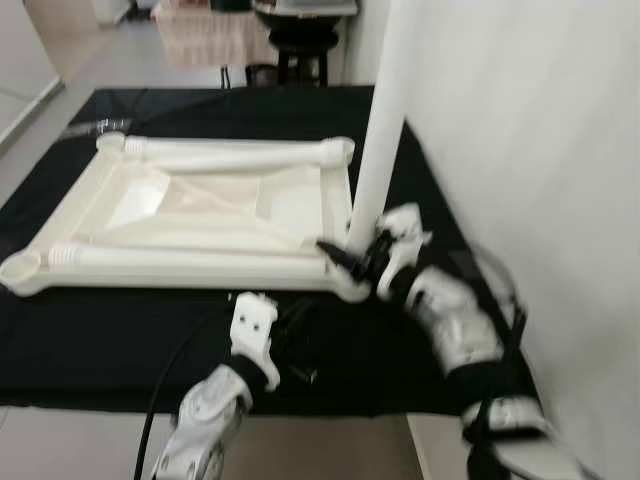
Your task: Building children table
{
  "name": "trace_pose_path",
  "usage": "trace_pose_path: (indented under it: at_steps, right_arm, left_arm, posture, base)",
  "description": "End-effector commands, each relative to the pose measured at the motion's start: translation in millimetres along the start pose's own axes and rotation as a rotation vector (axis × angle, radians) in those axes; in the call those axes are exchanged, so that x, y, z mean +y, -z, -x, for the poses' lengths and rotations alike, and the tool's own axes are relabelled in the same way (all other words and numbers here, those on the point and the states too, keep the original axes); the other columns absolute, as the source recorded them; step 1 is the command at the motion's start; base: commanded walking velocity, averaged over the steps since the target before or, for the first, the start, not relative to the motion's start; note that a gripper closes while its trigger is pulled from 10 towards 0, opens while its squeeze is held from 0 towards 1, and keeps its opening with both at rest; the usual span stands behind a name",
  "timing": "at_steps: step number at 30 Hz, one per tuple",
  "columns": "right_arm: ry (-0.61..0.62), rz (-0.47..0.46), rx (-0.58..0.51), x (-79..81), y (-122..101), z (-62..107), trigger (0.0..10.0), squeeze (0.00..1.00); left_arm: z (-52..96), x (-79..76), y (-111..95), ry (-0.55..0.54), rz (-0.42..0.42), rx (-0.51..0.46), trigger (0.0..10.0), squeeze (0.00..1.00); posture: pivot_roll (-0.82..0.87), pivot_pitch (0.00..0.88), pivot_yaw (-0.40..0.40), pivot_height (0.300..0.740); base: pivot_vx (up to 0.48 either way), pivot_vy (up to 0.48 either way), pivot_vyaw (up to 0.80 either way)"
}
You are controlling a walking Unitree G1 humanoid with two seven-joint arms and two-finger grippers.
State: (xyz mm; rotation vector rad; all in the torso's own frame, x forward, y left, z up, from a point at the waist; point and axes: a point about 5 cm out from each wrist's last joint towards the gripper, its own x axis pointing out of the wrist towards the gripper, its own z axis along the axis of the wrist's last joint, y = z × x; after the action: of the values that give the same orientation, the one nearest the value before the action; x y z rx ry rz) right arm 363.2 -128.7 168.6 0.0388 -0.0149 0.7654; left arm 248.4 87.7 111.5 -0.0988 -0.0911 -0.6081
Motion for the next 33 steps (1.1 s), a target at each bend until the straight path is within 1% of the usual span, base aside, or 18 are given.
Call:
trace_pose_path:
  at_steps: [1,2,4,6,9,10,16,21,22,24,25,27,28,29,30,31,32,33]
  right_arm:
    - [-0.061,-0.021,0.018,3.2,7,-2.3,10.0,0.00]
    - [-0.115,-0.015,0.034,-0.3,5,-3.0,10.0,0.00]
    - [-0.115,-0.015,0.034,-0.3,5,-3.0,10.0,0.00]
    - [-0.195,-0.018,0.062,-3.4,3,-4.6,10.0,0.00]
    - [-0.225,-0.034,0.085,-4.4,3,-6.2,10.0,0.00]
    - [-0.225,-0.048,0.090,-5.0,4,-7.1,0.0,0.00]
    - [-0.239,-0.079,0.082,-5.9,2,-7.3,0.0,0.00]
    - [-0.204,-0.056,0.086,-8.9,6,-4.1,0.0,0.00]
    - [-0.168,-0.045,0.091,-10.5,10,-1.6,0.0,0.00]
    - [-0.046,-0.036,0.125,-12.6,21,3.5,0.0,0.00]
    - [0.050,-0.038,0.180,-9.8,37,7.5,0.0,0.00]
    - [0.144,-0.037,0.240,-5.4,52,12.2,0.0,0.00]
    - [0.245,-0.087,0.197,5.2,63,14.1,0.0,0.00]
    - [0.329,-0.116,0.169,16.2,72,18.0,0.0,0.00]
    - [0.329,-0.116,0.169,16.2,72,18.0,0.0,0.00]
    - [0.320,0.011,0.115,27.9,64,17.5,0.0,0.00]
    - [0.295,0.109,0.075,37.0,57,16.5,0.0,0.00]
    - [0.295,0.109,0.075,37.0,57,16.5,0.0,0.00]
  left_arm:
    - [1.6,0.2,4,-0.005,0.016,0.013,10.0,0.00]
    - [1.4,0.0,4,-0.004,0.017,0.013,10.0,0.00]
    - [1.4,0.0,4,-0.004,0.017,0.013,10.0,0.00]
    - [1.1,-0.5,4,-0.005,0.017,0.013,10.0,0.00]
    - [1.0,-1.1,5,-0.005,0.017,0.013,10.0,0.00]
    - [1.0,-1.5,5,-0.006,0.016,0.012,10.0,0.00]
    - [0.9,-2.6,4,-0.008,0.016,0.011,10.0,0.00]
    - [0.9,-3.7,4,-0.007,0.019,0.008,10.0,0.00]
    - [1.1,-3.9,4,-0.007,0.019,0.007,10.0,0.00]
    - [2.1,-4.0,3,-0.007,0.019,0.005,10.0,0.00]
    - [3.0,-3.7,2,-0.008,0.019,0.004,10.0,0.00]
    - [4.3,-3.1,2,-0.009,0.019,0.003,10.0,0.00]
    - [5.2,-2.1,1,-0.010,0.018,0.002,10.0,0.00]
    - [5.9,-1.4,1,-0.010,0.018,0.002,10.0,0.00]
    - [5.9,-1.4,1,-0.010,0.018,0.002,10.0,0.00]
    - [6.5,-0.1,0,-0.011,0.019,0.003,10.0,0.00]
    - [6.8,0.8,0,-0.011,0.020,0.004,10.0,0.00]
    - [6.8,0.8,0,-0.011,0.020,0.004,10.0,0.00]
  posture:
    - [0.06,0.079,-0.034,0.740]
    - [0.06,0.076,-0.037,0.740]
    - [0.06,0.076,-0.037,0.740]
    - [0.07,0.075,-0.042,0.740]
    - [0.08,0.076,-0.047,0.740]
    - [0.08,0.076,-0.049,0.740]
    - [0.08,0.079,-0.052,0.740]
    - [0.07,0.085,-0.052,0.740]
    - [0.07,0.089,-0.053,0.740]
    - [0.07,0.097,-0.055,0.740]
    - [0.06,0.106,-0.054,0.740]
    - [0.06,0.108,-0.053,0.740]
    - [0.04,0.118,-0.042,0.740]
    - [0.04,0.120,-0.039,0.740]
    - [0.04,0.120,-0.039,0.740]
    - [0.03,0.127,-0.022,0.740]
    - [0.03,0.127,-0.022,0.740]
    - [0.03,0.127,-0.022,0.740]
  base:
    - [0.000,0.000,0.00]
    - [0.000,0.000,0.00]
    - [0.000,0.000,0.00]
    - [0.000,0.000,0.00]
    - [0.000,0.000,0.00]
    - [0.000,0.000,0.00]
    - [0.000,0.000,0.00]
    - [0.000,0.000,0.00]
    - [0.000,0.000,0.00]
    - [0.000,0.000,0.00]
    - [0.000,0.000,0.00]
    - [0.000,0.000,0.00]
    - [0.000,0.000,0.00]
    - [0.000,0.000,0.00]
    - [0.000,0.000,0.00]
    - [0.000,0.000,0.00]
    - [0.000,0.000,0.00]
    - [0.000,0.000,0.00]
